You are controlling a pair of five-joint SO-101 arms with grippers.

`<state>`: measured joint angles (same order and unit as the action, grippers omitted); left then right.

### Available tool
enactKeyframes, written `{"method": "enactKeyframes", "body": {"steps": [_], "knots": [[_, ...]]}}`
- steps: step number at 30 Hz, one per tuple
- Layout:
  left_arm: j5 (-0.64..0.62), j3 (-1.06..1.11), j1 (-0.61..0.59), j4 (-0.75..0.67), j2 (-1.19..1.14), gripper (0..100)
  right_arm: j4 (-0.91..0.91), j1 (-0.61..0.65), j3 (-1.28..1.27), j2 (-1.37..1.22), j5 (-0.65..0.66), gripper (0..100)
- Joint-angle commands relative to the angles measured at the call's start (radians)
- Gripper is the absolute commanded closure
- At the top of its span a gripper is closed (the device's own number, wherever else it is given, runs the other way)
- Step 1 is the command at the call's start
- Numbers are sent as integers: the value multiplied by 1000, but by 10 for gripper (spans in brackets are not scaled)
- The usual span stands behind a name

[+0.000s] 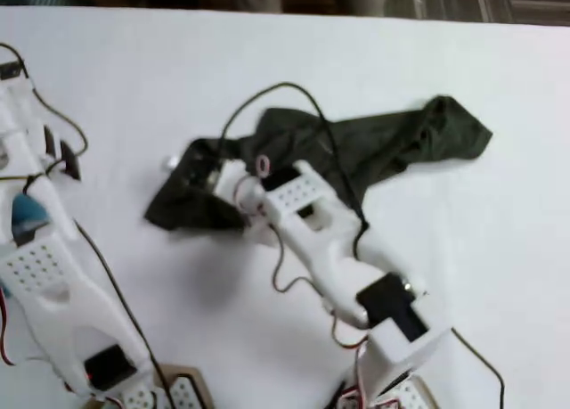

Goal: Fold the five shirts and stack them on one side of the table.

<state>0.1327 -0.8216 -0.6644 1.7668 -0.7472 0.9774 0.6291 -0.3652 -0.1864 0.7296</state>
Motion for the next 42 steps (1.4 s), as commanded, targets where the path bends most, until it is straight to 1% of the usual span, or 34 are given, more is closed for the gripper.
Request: {"method": "enactKeyframes", "body": {"steps": [1,11,14,18,25,31,40,42], "knots": [[6,-2,-11,12,8,783,-5,-4,68,-4,6,854],[6,-2,-11,12,8,783,-7,-10,98,-21,6,854],[6,-2,-11,12,8,783,-7,-10,123,-35,34,854],[6,-2,-11,12,8,783,-2,-28,161,-61,38,854],[6,-2,-9,12,8,783,36,-74,252,-122,38,851],[6,-2,-9,12,8,783,108,-76,347,-136,38,851],[6,-2,-9,12,8,783,110,-79,353,-200,38,849],[6,-2,-9,12,8,783,110,-79,354,-203,38,831]]}}
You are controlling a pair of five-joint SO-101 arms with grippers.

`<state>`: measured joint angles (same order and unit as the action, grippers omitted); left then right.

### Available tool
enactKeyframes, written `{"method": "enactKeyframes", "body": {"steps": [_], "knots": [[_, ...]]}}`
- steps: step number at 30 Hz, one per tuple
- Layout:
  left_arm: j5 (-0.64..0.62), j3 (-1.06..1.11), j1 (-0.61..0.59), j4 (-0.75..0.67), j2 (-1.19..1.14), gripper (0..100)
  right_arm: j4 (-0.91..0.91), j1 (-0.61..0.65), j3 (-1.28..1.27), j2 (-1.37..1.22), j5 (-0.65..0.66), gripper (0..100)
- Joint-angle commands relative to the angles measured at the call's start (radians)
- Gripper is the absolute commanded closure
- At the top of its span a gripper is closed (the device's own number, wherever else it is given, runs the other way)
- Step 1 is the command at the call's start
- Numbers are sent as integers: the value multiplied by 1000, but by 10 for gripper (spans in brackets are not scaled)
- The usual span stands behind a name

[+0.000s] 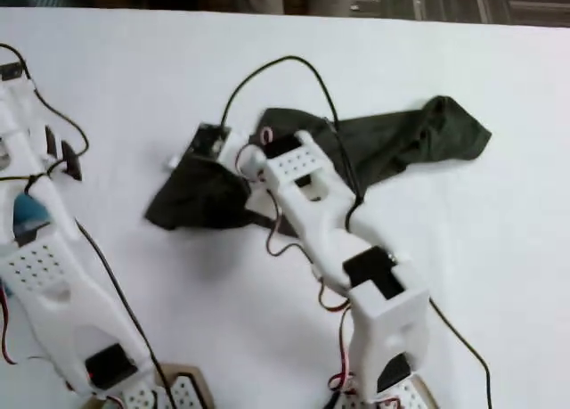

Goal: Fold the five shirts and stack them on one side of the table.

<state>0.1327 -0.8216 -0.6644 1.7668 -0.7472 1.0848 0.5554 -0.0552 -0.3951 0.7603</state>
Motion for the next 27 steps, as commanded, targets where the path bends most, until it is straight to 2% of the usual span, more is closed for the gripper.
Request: {"method": "enactKeyframes", "body": {"steps": [1,3,10,16,23,27], "knots": [[6,-2,-9,12,8,783,5,-5,49,5,6,813],[6,-2,-9,12,8,783,31,-7,80,5,5,792],[6,-2,-9,12,8,783,117,-33,198,-2,9,812],[6,-2,-9,12,8,783,120,-45,183,-5,9,812],[6,-2,-9,14,8,783,122,-162,253,-5,44,812],[6,-2,-9,14,8,783,128,-180,232,-35,37,812]]}}
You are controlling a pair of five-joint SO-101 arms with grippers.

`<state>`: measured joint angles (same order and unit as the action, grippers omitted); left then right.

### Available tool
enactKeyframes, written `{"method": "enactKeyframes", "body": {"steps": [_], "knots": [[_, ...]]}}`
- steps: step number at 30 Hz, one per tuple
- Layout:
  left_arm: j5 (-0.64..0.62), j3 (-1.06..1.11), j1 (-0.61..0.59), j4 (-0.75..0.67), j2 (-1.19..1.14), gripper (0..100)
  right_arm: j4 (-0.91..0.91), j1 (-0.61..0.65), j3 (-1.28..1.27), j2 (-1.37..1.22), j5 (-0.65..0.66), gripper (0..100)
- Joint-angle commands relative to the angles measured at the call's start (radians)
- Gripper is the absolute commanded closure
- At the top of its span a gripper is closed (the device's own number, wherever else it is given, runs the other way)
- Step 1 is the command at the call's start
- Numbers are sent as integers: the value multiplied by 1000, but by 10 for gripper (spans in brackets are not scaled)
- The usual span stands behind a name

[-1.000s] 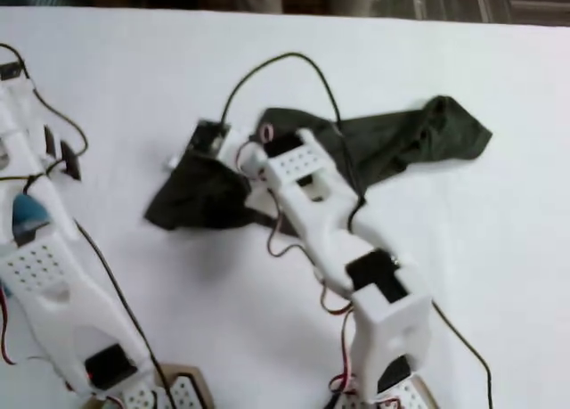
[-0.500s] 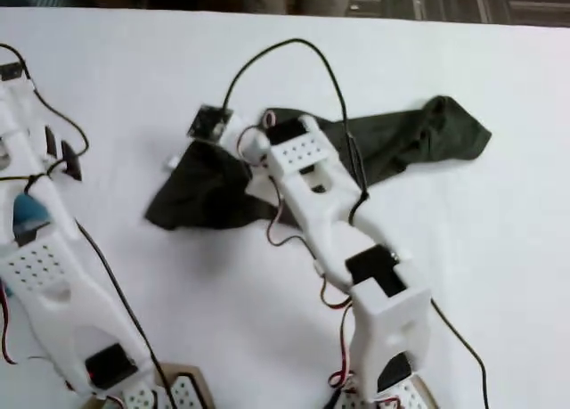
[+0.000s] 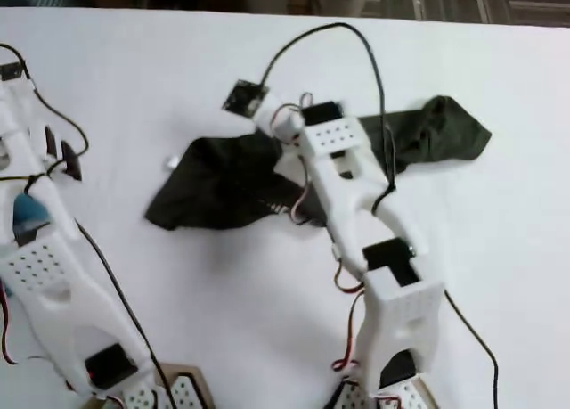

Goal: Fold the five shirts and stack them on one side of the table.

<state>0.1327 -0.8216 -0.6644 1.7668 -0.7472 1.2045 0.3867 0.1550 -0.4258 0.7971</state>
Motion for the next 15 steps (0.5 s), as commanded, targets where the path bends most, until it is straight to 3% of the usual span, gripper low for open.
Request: {"method": "enactKeyframes", "body": {"steps": [1,9,15], "knots": [[6,-2,-8,14,8,783,16,-8,14,-12,-12,811],[5,-2,-8,14,8,783,22,134,-14,-31,-169,745],[5,-2,-9,14,8,783,93,97,74,-31,-167,745]]}}
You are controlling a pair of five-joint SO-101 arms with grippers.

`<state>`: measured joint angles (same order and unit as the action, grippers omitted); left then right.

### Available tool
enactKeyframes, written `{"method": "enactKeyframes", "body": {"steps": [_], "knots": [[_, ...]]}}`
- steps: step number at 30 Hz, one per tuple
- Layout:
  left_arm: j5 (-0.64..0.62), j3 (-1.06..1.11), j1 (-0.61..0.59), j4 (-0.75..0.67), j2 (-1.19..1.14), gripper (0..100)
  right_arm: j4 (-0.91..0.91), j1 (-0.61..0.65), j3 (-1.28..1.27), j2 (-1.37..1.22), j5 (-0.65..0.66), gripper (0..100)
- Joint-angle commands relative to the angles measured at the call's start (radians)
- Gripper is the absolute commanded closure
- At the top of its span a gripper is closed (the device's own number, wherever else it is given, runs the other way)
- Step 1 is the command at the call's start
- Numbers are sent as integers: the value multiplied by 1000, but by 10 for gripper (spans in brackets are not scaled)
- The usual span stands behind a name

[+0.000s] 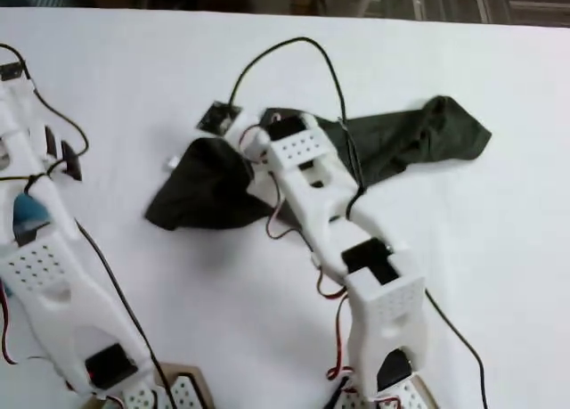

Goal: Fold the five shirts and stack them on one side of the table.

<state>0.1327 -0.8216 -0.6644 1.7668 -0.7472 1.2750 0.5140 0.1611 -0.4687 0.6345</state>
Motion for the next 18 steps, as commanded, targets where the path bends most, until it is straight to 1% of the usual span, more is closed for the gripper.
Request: {"method": "enactKeyframes", "body": {"steps": [1,5,9,13,18], "knots": [[5,-2,-11,14,8,783,27,-50,78,12,-2,745],[5,-2,-11,14,8,783,41,-143,104,10,78,752],[5,-2,-9,14,8,783,36,-223,107,1,126,752],[5,-2,-5,12,8,783,18,-226,121,-21,135,752],[3,-2,-6,14,8,783,-15,-206,167,-108,130,752]]}}
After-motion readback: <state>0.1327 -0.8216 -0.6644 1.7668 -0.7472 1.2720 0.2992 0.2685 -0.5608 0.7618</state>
